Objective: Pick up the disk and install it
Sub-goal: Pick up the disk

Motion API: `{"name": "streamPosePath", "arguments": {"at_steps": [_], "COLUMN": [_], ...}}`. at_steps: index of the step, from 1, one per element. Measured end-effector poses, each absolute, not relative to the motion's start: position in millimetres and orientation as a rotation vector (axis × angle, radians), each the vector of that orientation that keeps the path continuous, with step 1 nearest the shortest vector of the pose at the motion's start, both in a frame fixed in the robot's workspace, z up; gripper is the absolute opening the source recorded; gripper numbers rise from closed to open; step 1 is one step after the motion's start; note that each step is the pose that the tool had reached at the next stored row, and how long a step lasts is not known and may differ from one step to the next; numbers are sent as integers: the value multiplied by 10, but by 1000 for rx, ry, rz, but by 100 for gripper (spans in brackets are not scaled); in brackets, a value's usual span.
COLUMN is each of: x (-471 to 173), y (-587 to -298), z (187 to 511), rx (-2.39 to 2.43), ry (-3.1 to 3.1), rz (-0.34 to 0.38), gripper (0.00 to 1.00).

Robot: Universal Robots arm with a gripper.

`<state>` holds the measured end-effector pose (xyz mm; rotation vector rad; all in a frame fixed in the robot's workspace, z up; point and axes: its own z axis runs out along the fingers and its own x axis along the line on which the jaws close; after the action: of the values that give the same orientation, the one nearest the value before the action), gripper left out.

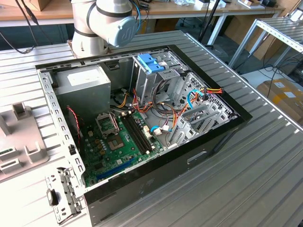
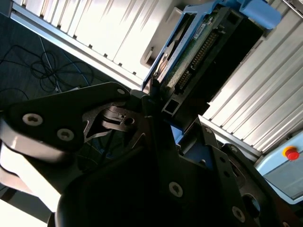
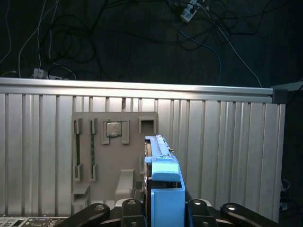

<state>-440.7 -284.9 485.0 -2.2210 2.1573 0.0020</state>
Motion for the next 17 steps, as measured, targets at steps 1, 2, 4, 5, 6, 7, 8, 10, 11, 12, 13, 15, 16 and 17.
{"name": "streamPosePath", "arguments": {"at_steps": [1, 2, 4, 5, 6, 7, 8, 10, 11, 12, 13, 15, 16, 17], "x": [-4401, -4393, -4381, -4371, -4360, -4347, -4335, -4318, -4312, -4304, -4297, -4275, -4266, -4258], "y": [-2849, -2849, -2849, -2849, -2849, -2849, -2849, -2849, -2849, -2849, -2849, -2849, -2849, -2849], "z": [4851, 4850, 4850, 4851, 4850, 4850, 4850, 4850, 4850, 4850, 4850, 4850, 4850, 4850], "rx": [-2221, -2221, -2221, -2221, -2221, -2221, -2221, -2221, -2221, -2221, -2221, -2221, -2221, -2221], "ry": [2157, 2157, 2157, 2157, 2157, 2157, 2157, 2157, 2157, 2157, 2157, 2157, 2157, 2157], "rz": [2, 2, 2, 2, 2, 2, 2, 2, 2, 2, 2, 2, 2, 2], "gripper": [37, 37, 37, 37, 37, 37, 37, 37, 37, 37, 37, 37, 37, 37]}}
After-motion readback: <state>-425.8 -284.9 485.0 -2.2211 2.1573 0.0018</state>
